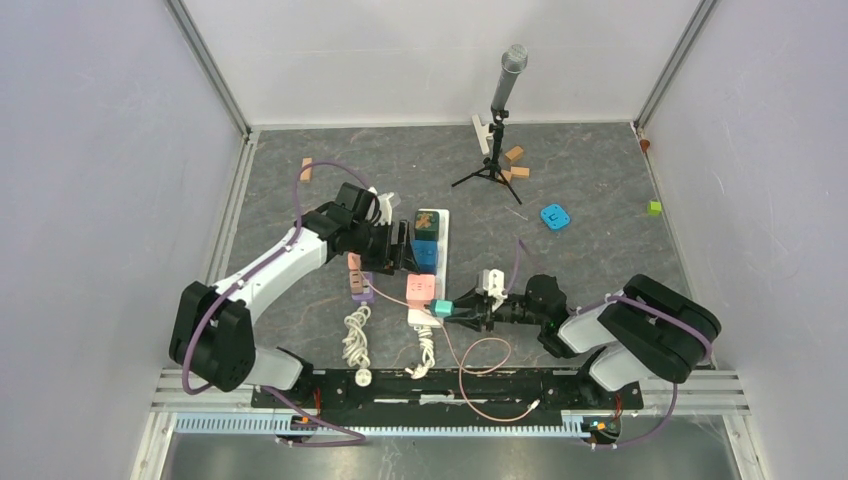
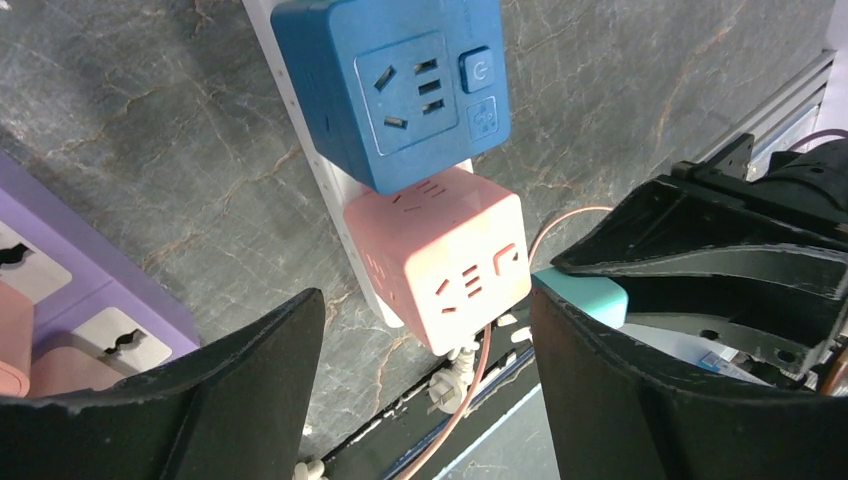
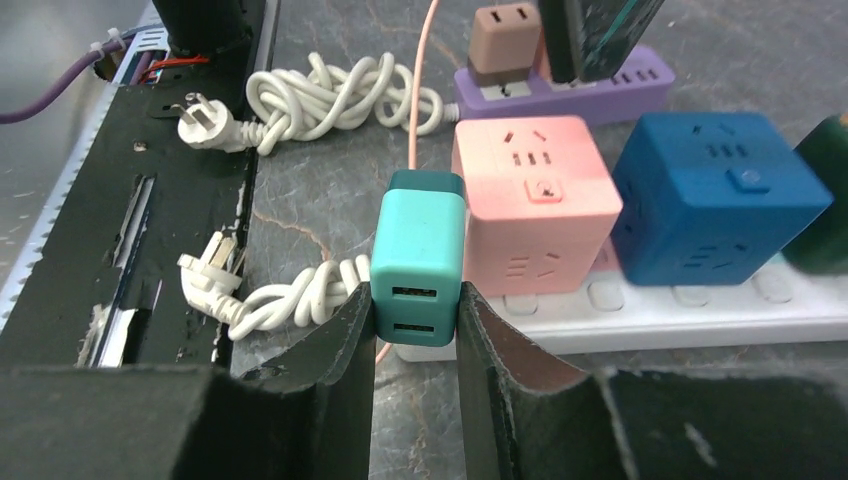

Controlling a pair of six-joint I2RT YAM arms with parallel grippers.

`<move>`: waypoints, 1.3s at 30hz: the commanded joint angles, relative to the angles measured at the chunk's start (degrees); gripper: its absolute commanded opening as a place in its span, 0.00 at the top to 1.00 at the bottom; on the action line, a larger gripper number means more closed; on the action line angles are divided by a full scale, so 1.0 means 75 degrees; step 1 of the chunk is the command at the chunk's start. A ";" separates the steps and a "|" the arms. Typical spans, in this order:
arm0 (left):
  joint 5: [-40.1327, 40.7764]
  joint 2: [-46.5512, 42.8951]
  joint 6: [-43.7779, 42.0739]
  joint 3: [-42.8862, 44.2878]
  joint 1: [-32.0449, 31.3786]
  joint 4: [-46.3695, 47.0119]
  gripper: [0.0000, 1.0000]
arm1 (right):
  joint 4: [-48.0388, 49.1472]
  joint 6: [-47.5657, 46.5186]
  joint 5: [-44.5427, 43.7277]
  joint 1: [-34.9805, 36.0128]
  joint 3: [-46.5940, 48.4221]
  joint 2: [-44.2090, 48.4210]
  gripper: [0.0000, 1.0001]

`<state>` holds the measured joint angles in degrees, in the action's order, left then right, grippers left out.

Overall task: Insert the plug
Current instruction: Insert the plug into the socket.

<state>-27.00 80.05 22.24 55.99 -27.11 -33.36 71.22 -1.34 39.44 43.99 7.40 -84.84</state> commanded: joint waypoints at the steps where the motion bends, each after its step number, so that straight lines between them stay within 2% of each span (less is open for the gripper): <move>1: 0.0016 0.0116 0.0082 0.0373 0.0003 -0.0364 0.18 | 0.0801 -0.0203 -0.0020 0.0018 -0.0017 0.0342 1.00; 8: 0.0172 0.0170 0.0099 0.0338 0.0004 -0.0496 0.18 | -0.2028 -0.1335 -0.0536 -0.0005 0.0018 0.1768 1.00; 12: 0.0179 0.0276 0.0163 0.0340 0.0005 -0.0508 0.19 | -0.2246 -0.1331 -0.1342 -0.0099 -0.0302 0.2505 1.00; 16: 0.0216 0.0349 0.0138 0.0331 0.0000 -0.0508 0.19 | -0.2681 -0.1579 -0.1555 -0.0111 -0.0036 0.2154 1.00; 20: 0.0284 0.0321 0.0085 0.0316 -0.0002 -0.0508 0.19 | -0.2639 -0.1553 -0.1741 -0.0131 0.0282 0.1496 1.00; 24: 0.0331 0.0253 0.0082 0.0305 0.0006 -0.0507 0.19 | -0.3191 -0.1509 -0.2052 -0.0152 0.0802 0.1021 1.00; 34: 0.0331 0.0164 -0.0070 0.0170 0.0001 -0.0508 0.18 | -0.1857 -0.1181 -0.0151 0.0137 0.1349 0.0033 1.00; 39: 0.0315 0.0180 -0.0100 0.0124 0.0006 -0.0520 0.19 | -0.1860 -0.1202 -0.0345 0.0158 0.1054 0.0382 1.00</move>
<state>-25.28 82.70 22.24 56.58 -27.11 -37.43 51.92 -10.59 35.03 44.93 15.42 -84.42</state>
